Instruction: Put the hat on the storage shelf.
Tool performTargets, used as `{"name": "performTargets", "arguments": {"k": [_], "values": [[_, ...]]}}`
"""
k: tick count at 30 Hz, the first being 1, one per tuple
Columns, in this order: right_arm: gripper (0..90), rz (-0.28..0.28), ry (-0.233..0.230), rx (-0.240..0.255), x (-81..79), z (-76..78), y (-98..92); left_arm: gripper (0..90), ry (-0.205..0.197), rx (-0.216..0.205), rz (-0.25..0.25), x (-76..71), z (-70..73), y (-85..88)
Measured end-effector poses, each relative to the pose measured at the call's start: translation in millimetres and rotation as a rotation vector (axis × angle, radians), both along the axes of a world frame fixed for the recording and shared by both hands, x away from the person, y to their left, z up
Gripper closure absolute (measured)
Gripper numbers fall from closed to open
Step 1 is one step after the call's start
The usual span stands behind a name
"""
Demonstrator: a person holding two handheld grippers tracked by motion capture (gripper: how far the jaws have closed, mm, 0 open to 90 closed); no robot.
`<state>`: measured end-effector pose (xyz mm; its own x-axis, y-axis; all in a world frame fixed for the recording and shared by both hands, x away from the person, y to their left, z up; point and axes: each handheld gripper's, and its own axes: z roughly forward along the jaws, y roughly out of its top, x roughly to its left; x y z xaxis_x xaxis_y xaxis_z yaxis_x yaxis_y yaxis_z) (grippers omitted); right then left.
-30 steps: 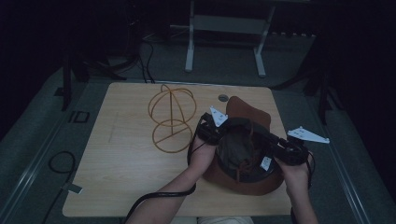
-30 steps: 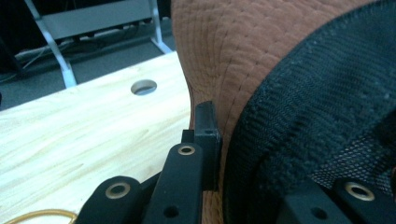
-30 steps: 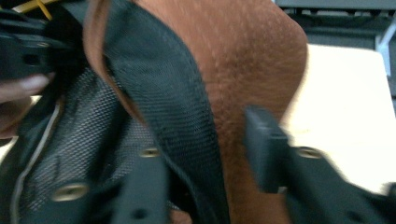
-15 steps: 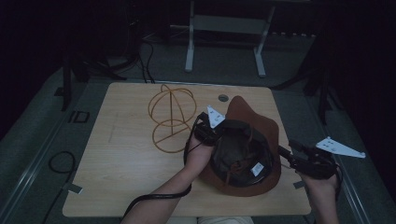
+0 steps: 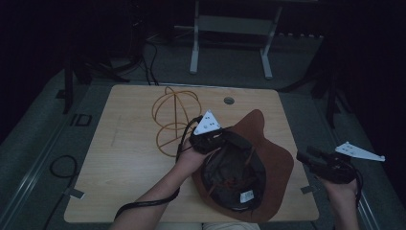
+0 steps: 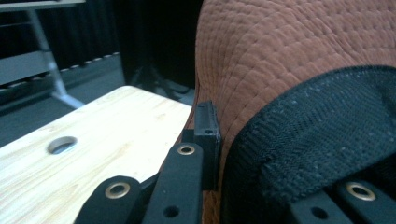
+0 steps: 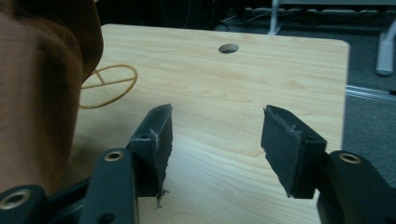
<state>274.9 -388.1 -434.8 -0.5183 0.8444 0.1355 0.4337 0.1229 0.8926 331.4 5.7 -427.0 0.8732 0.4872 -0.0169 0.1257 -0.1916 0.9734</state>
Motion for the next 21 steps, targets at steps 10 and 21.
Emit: {"name": "performTargets", "arguments": {"k": [10, 21], "values": [[47.0, 0.172, 0.014, 0.001, 4.6, -2.4, 29.3, 85.9, -0.146, -0.105, -0.168, -11.0, 2.4, 8.0], [42.2, 0.499, -0.111, 0.09, 2.2, 11.7, 79.5, 86.0, -0.118, -0.13, -0.188, -13.9, -1.8, 1.2]]}}
